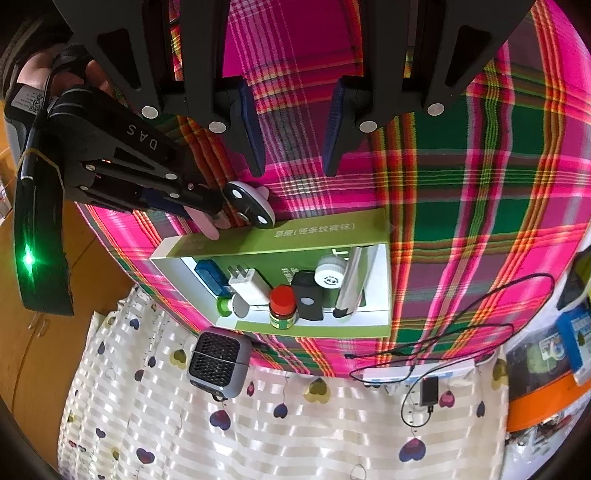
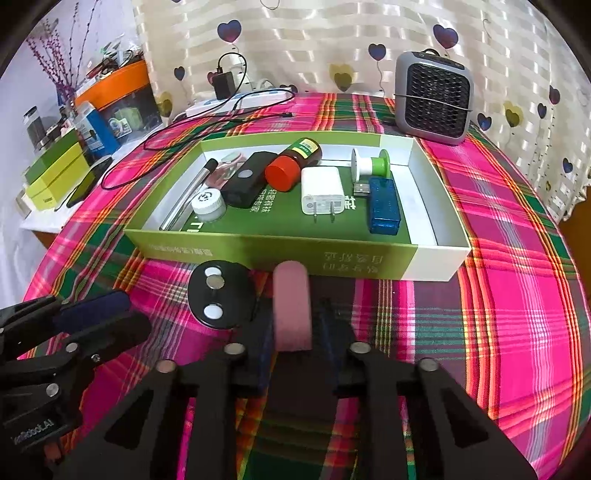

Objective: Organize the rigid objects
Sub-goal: 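Grasp the pink block with the right gripper while the left gripper approaches the black disc, then close the left gripper on the black round disc and lift it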

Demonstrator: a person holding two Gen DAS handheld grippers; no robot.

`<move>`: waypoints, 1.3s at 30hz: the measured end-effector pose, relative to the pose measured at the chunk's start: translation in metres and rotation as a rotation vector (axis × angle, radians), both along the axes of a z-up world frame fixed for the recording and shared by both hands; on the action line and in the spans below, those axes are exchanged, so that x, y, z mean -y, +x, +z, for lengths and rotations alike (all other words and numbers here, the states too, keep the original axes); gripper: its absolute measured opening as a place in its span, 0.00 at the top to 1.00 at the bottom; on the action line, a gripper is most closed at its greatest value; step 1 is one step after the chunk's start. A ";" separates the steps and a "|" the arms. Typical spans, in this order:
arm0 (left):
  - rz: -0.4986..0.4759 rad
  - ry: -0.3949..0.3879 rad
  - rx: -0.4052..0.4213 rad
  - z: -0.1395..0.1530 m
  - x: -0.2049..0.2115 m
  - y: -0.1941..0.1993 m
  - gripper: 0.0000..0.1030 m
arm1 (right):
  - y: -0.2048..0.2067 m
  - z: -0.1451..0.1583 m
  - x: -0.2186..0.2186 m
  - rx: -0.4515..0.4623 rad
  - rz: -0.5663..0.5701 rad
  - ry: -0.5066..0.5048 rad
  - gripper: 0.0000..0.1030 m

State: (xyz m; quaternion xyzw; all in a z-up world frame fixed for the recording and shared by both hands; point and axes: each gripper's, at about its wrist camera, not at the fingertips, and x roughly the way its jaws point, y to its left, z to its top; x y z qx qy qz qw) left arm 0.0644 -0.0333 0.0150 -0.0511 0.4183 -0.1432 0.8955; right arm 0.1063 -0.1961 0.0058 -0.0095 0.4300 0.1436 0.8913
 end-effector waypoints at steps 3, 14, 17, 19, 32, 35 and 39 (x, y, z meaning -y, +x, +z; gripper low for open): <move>-0.018 -0.019 0.004 0.002 0.004 0.001 0.70 | -0.001 0.000 0.002 0.003 -0.005 -0.004 0.82; -0.034 -0.038 -0.019 0.001 0.021 0.019 0.63 | -0.008 0.011 0.016 0.050 -0.021 -0.014 0.82; -0.045 -0.051 -0.033 -0.002 0.025 0.023 0.63 | -0.008 0.014 0.022 0.056 -0.029 -0.010 0.82; -0.048 -0.042 -0.039 -0.003 0.029 0.025 0.63 | -0.008 0.014 0.025 0.056 -0.032 -0.006 0.82; 0.007 0.016 -0.048 -0.010 0.037 0.042 0.63 | -0.006 0.012 0.033 0.050 -0.042 0.011 0.82; -0.004 0.016 -0.054 -0.011 0.040 0.045 0.63 | -0.006 0.011 0.033 0.050 -0.043 0.011 0.82; -0.003 0.011 -0.056 -0.012 0.040 0.046 0.63 | -0.006 0.012 0.033 0.050 -0.043 0.011 0.82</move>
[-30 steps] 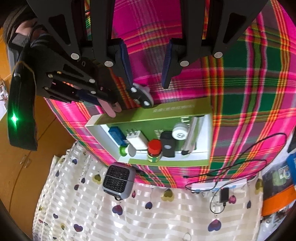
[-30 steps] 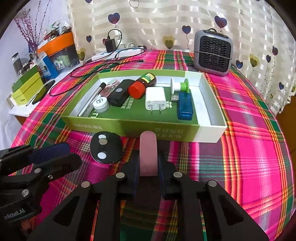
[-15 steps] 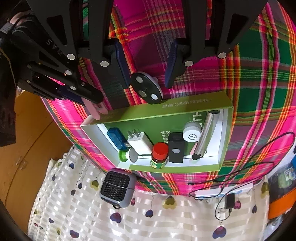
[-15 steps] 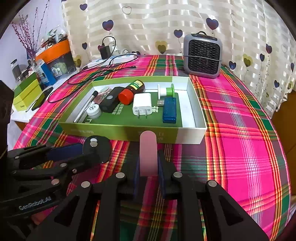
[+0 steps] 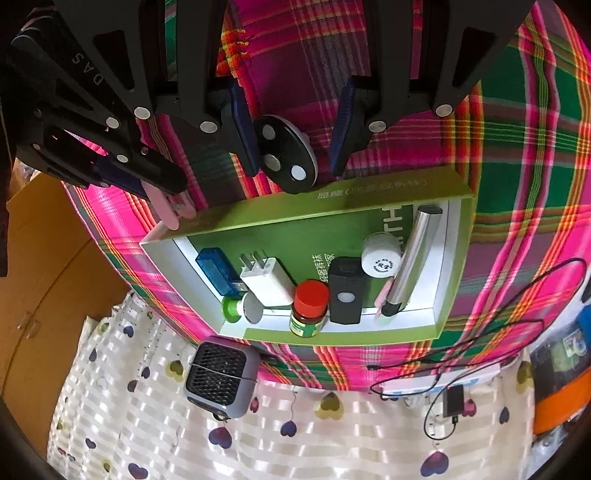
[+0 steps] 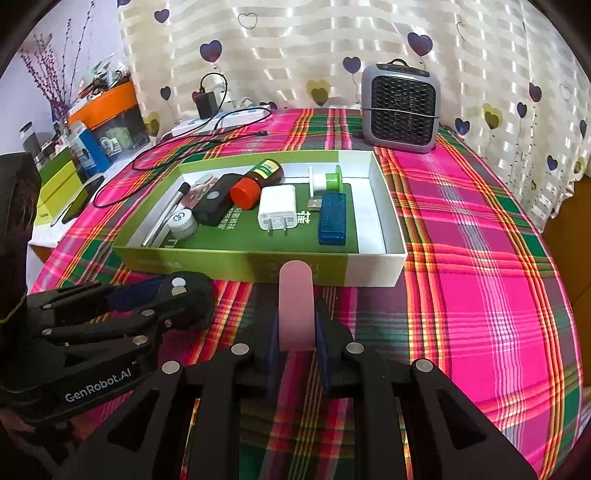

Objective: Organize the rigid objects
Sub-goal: 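Close the left gripper on the black round disc and lift it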

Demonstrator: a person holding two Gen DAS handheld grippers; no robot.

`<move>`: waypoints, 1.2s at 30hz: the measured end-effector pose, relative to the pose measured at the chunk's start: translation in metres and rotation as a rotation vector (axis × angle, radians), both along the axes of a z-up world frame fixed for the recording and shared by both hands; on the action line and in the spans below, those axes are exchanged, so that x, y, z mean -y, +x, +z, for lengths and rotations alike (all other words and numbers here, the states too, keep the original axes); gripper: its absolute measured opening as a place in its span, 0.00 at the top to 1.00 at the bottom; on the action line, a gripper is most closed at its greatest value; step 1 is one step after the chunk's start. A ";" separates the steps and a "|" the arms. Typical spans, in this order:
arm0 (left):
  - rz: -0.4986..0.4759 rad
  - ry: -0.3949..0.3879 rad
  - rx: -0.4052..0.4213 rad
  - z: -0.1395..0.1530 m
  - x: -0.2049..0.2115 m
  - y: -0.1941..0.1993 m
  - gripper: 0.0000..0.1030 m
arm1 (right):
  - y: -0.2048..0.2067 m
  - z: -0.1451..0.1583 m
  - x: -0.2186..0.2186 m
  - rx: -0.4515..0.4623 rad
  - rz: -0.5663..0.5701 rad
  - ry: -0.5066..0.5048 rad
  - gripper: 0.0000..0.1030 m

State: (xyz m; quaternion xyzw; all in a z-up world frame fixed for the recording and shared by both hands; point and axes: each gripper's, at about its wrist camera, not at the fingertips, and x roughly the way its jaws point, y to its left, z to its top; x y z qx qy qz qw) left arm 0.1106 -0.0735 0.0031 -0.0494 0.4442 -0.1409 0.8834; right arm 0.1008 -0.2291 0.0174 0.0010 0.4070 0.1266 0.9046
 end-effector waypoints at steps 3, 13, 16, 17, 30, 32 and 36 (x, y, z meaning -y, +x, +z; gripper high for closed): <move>0.005 -0.010 -0.005 -0.001 0.000 0.002 0.63 | 0.001 -0.001 0.001 -0.003 -0.002 0.003 0.82; 0.004 -0.025 0.002 0.001 -0.004 0.001 0.73 | 0.001 -0.003 0.000 -0.008 -0.003 0.003 0.82; 0.004 -0.025 0.005 0.001 -0.004 0.000 0.75 | 0.001 -0.003 0.000 -0.008 -0.003 0.003 0.82; 0.005 -0.026 0.007 0.001 -0.004 0.000 0.75 | 0.001 -0.003 0.000 -0.008 -0.004 0.003 0.82; 0.003 -0.024 0.012 0.002 -0.004 -0.001 0.76 | 0.002 -0.003 0.000 -0.009 -0.002 0.004 0.82; 0.002 -0.024 0.015 0.003 -0.004 -0.001 0.76 | 0.002 -0.003 0.000 -0.009 -0.002 0.004 0.82; -0.001 -0.018 0.022 0.005 -0.005 -0.002 0.76 | 0.001 -0.003 0.000 -0.009 -0.003 0.004 0.82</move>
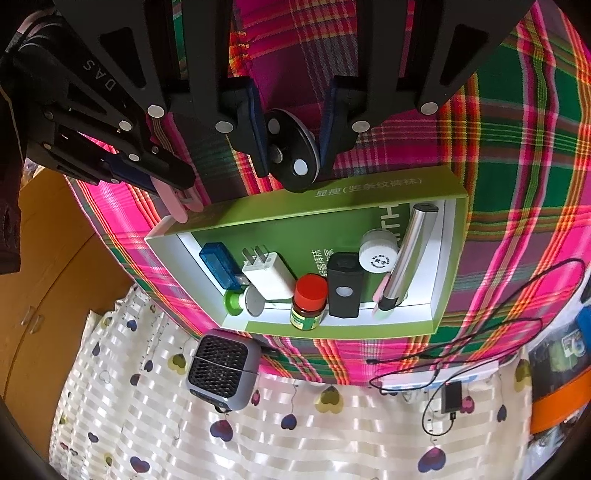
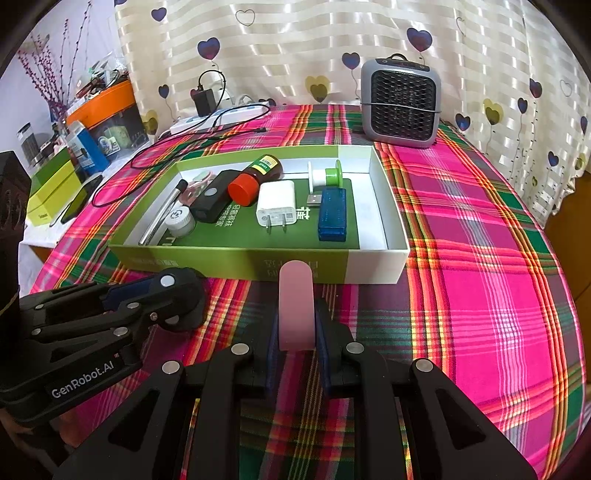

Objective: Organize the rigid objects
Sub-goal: 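Close the left gripper on the black round disc and lift it, then carry the black disc and pink block over the green box and lower them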

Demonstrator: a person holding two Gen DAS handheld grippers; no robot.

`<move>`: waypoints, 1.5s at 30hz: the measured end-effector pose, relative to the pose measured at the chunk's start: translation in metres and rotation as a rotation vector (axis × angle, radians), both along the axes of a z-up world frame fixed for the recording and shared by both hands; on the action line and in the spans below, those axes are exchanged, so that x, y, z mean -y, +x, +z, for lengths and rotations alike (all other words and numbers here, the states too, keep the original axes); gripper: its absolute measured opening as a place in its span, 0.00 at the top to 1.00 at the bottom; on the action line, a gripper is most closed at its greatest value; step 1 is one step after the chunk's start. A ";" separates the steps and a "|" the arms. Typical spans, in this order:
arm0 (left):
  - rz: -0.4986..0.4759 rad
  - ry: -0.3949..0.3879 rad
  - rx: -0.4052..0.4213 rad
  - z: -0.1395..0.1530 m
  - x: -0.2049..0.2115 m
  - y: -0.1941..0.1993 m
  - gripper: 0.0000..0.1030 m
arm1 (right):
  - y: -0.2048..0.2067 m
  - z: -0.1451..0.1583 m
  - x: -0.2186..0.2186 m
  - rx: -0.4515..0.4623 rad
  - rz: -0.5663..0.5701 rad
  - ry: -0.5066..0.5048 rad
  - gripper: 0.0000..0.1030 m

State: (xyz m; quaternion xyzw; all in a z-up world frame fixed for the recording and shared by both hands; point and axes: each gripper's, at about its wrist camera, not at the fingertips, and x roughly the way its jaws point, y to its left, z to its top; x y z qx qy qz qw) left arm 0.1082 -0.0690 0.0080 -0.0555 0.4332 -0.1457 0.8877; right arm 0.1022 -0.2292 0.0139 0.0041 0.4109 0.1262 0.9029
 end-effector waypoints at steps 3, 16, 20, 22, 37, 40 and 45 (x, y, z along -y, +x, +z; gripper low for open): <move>-0.002 0.003 0.006 0.001 0.000 -0.002 0.76 | 0.000 0.000 0.000 -0.001 -0.001 0.000 0.82; 0.007 0.021 0.035 0.006 -0.002 -0.012 0.76 | -0.005 0.003 -0.002 0.011 0.018 0.006 0.82; 0.011 0.026 0.044 0.008 -0.004 -0.014 0.76 | -0.005 0.004 -0.002 0.011 0.014 0.005 0.82; 0.011 0.029 0.050 0.009 -0.005 -0.016 0.76 | -0.006 0.005 -0.002 0.016 0.017 0.006 0.82; 0.012 0.029 0.098 0.033 -0.012 -0.023 0.76 | -0.009 0.030 -0.005 0.060 0.027 0.021 0.82; 0.009 0.024 0.105 0.037 -0.013 -0.020 0.76 | -0.006 0.035 -0.004 0.067 0.025 0.027 0.82; 0.002 0.025 0.113 0.043 -0.015 -0.014 0.76 | 0.000 0.042 -0.001 0.074 0.022 0.032 0.82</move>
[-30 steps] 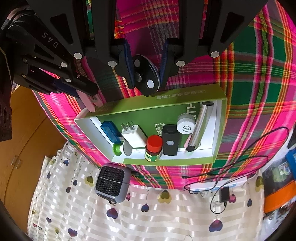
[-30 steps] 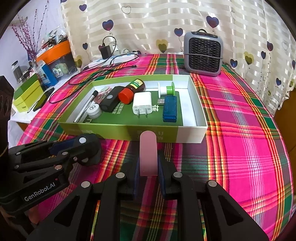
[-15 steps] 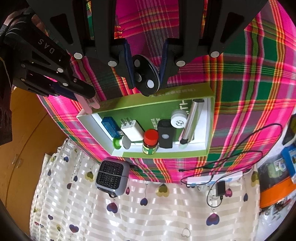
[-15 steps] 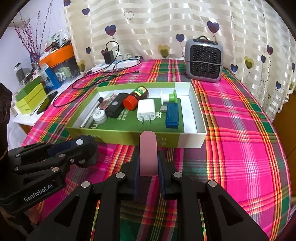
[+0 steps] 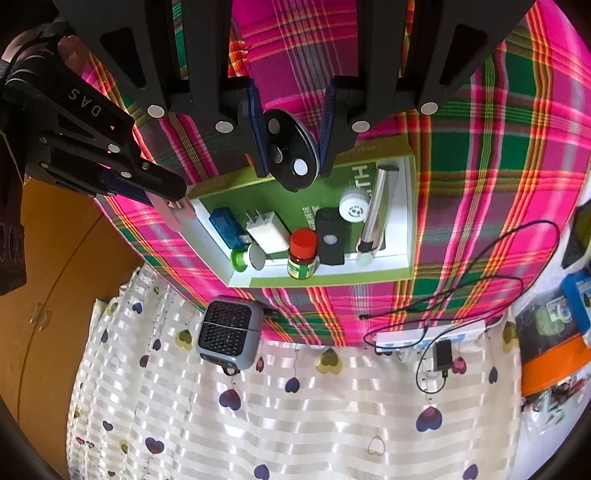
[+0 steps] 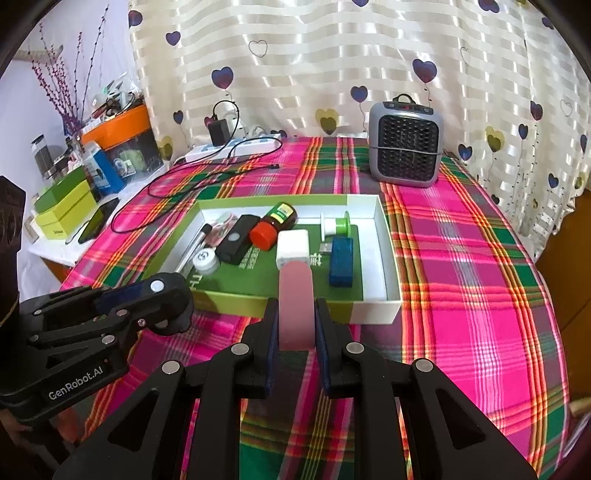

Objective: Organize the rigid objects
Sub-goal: 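Carry the black disc and pink block over the green box and lower them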

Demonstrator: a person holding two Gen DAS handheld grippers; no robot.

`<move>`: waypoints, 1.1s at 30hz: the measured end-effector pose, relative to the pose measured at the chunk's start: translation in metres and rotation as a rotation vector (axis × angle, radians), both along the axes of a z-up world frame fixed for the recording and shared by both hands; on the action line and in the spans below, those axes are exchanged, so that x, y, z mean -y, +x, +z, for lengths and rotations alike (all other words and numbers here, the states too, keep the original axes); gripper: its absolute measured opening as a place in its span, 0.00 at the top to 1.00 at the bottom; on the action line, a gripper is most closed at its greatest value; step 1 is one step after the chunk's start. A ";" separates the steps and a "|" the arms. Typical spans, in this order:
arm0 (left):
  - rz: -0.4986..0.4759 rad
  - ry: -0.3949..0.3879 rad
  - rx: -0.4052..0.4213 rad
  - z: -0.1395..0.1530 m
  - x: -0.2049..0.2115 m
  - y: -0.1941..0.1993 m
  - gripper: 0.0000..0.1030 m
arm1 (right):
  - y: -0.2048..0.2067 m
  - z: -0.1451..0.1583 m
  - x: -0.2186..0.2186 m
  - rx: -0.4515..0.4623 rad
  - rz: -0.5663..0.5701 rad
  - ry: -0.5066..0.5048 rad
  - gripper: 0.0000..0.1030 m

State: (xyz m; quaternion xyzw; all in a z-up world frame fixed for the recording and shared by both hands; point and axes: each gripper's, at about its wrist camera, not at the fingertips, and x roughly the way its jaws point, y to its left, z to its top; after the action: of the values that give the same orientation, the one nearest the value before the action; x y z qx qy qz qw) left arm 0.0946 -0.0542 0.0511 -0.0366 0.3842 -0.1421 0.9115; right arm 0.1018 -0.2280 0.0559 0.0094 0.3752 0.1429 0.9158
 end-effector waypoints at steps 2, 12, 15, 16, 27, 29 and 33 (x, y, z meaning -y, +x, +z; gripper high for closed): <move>-0.004 0.001 0.002 0.001 0.000 0.002 0.76 | 0.003 0.001 0.001 -0.002 -0.001 0.004 0.82; -0.020 -0.007 -0.010 -0.001 -0.001 0.021 0.76 | 0.021 -0.002 0.007 -0.029 0.003 0.032 0.82; -0.022 -0.005 -0.015 -0.003 -0.001 0.030 0.76 | 0.027 -0.003 0.007 -0.036 0.002 0.028 0.82; -0.024 -0.006 -0.018 -0.004 0.000 0.033 0.76 | 0.029 -0.004 0.007 -0.039 0.002 0.027 0.82; -0.025 -0.006 -0.053 -0.018 0.003 0.060 0.76 | 0.055 -0.015 0.012 -0.080 -0.010 0.032 0.82; -0.025 -0.005 -0.062 -0.021 0.004 0.063 0.76 | 0.058 -0.018 0.013 -0.088 -0.011 0.033 0.82; -0.029 -0.002 -0.067 -0.024 0.005 0.067 0.76 | 0.063 -0.021 0.012 -0.102 -0.009 0.032 0.82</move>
State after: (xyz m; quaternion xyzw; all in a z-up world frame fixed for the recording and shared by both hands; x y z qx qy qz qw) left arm 0.1614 -0.0593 0.0274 -0.0364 0.4147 -0.1543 0.8960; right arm 0.1646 -0.2398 0.0344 0.0332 0.4191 0.1442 0.8958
